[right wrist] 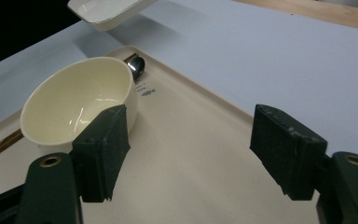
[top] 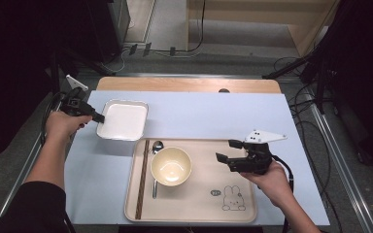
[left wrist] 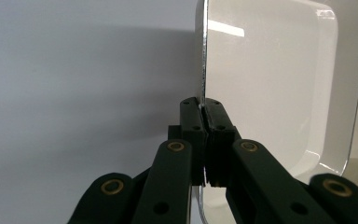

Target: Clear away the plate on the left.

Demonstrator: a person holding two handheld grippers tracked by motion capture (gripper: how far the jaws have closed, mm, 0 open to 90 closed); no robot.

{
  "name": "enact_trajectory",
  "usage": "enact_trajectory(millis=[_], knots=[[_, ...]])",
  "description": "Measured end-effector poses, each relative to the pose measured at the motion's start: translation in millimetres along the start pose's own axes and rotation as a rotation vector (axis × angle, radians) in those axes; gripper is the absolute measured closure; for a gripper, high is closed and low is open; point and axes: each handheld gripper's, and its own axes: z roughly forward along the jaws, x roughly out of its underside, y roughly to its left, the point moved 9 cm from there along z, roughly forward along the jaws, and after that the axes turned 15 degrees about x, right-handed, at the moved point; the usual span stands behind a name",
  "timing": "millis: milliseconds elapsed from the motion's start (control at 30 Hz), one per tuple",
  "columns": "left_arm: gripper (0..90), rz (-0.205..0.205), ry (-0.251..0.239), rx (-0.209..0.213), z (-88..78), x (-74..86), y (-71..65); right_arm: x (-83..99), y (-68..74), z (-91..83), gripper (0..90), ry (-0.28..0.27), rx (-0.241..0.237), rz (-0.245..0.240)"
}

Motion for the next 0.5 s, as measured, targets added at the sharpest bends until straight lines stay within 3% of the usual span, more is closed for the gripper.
enact_trajectory(millis=[133,367,500], knots=[[90.0,0.01,-0.001,0.024,6.1,-3.2,-13.9,-6.6,3.2,6.8,29.4,0.0,-0.002,0.013],[90.0,0.039,0.031,-0.001,20.8,-7.6,-34.1,-17.8,-0.3,12.9,30.4,0.002,0.017,0.008],[90.0,0.046,0.041,0.019,30.7,-12.0,-47.1,-24.3,0.1,18.8,30.2,0.01,0.004,0.011]])
